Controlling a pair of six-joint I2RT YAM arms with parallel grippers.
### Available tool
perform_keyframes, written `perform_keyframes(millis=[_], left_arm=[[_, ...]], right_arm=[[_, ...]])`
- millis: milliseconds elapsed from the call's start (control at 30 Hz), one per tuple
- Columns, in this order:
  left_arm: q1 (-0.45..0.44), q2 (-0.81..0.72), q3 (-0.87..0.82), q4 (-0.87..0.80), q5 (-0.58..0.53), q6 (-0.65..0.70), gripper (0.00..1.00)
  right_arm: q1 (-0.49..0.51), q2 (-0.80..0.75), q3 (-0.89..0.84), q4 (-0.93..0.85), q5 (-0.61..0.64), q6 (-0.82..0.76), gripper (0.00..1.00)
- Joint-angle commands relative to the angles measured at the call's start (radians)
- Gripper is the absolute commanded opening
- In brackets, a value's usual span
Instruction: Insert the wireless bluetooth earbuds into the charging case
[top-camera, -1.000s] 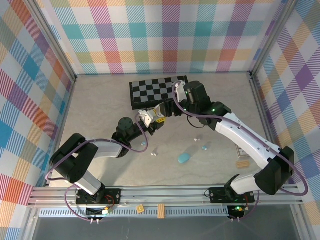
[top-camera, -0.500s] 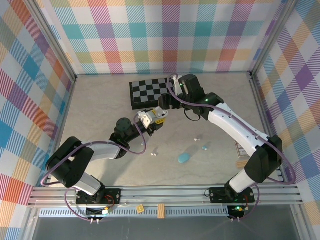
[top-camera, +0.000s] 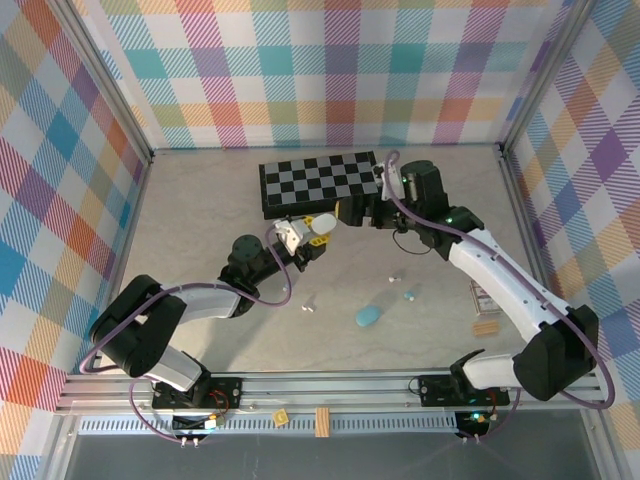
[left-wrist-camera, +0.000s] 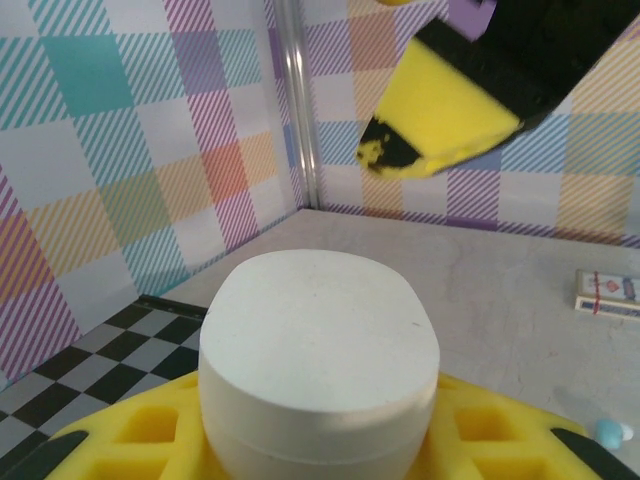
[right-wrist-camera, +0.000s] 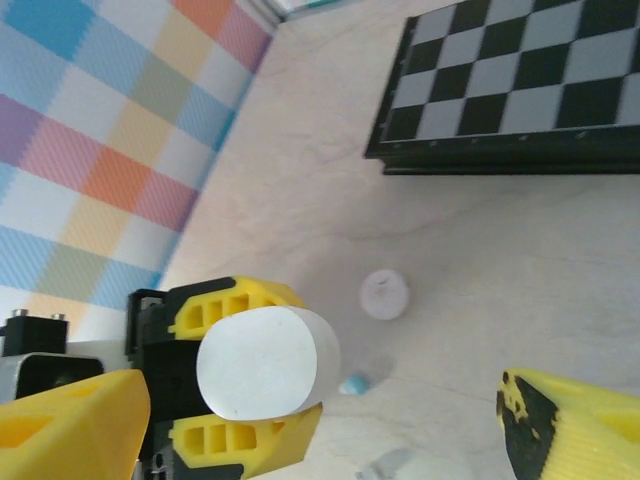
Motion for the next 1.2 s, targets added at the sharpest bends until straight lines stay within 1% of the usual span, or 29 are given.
perform_keyframes(millis=[0, 133, 267, 367, 433, 567, 633, 700, 800, 833, 933, 1000, 1100, 1167], left_arm=[[-0.005, -0.045, 0.040, 0.032, 0.052, -0.048, 0.38], [-0.006, -0.062, 0.061, 0.022, 0.086, -0.080, 0.38], [-0.006, -0.078, 0.083, -0.003, 0.130, -0.102, 0.38], [-0.006, -0.086, 0.091, 0.000, 0.152, -0.118, 0.38], [-0.006, -0.089, 0.094, -0.003, 0.179, -0.124, 0.38], [-0.006, -0.111, 0.101, -0.064, 0.232, -0.113, 0.38], [-0.006, -0.123, 0.092, -0.067, 0.236, -0.111, 0.38], [-0.006, -0.135, 0.085, -0.071, 0.228, -0.111, 0.38], [-0.005, -0.141, 0.082, -0.087, 0.214, -0.104, 0.39], [-0.006, -0.142, 0.082, -0.092, 0.212, -0.099, 0.39], [-0.006, -0.145, 0.077, -0.119, 0.201, -0.080, 0.46], [-0.006, -0.155, 0.070, -0.155, 0.189, -0.064, 0.59], [-0.004, -0.176, 0.050, -0.207, 0.172, -0.041, 0.76], [-0.004, -0.191, 0.035, -0.252, 0.163, -0.024, 0.85]], right_arm=[[0.007, 0.002, -0.026, 0.114, -0.260, 0.122, 0.90], [0.005, 0.000, -0.049, 0.111, -0.269, 0.161, 0.89], [0.006, 0.011, -0.100, 0.233, -0.331, 0.258, 0.86], [0.006, 0.029, -0.112, 0.289, -0.379, 0.297, 0.81], [0.006, 0.032, -0.123, 0.332, -0.395, 0.327, 0.76], [0.006, 0.035, -0.132, 0.382, -0.412, 0.365, 0.64], [0.006, 0.035, -0.136, 0.382, -0.409, 0.368, 0.56], [0.005, 0.035, -0.139, 0.379, -0.407, 0.369, 0.46], [0.005, 0.035, -0.147, 0.386, -0.408, 0.365, 0.33], [0.004, 0.033, -0.150, 0.389, -0.407, 0.360, 0.31], [-0.004, 0.033, -0.168, 0.399, -0.394, 0.339, 0.26], [-0.018, 0.028, -0.189, 0.412, -0.369, 0.337, 0.24], [-0.046, 0.027, -0.220, 0.418, -0.330, 0.323, 0.23], [-0.070, 0.039, -0.237, 0.410, -0.291, 0.305, 0.23]])
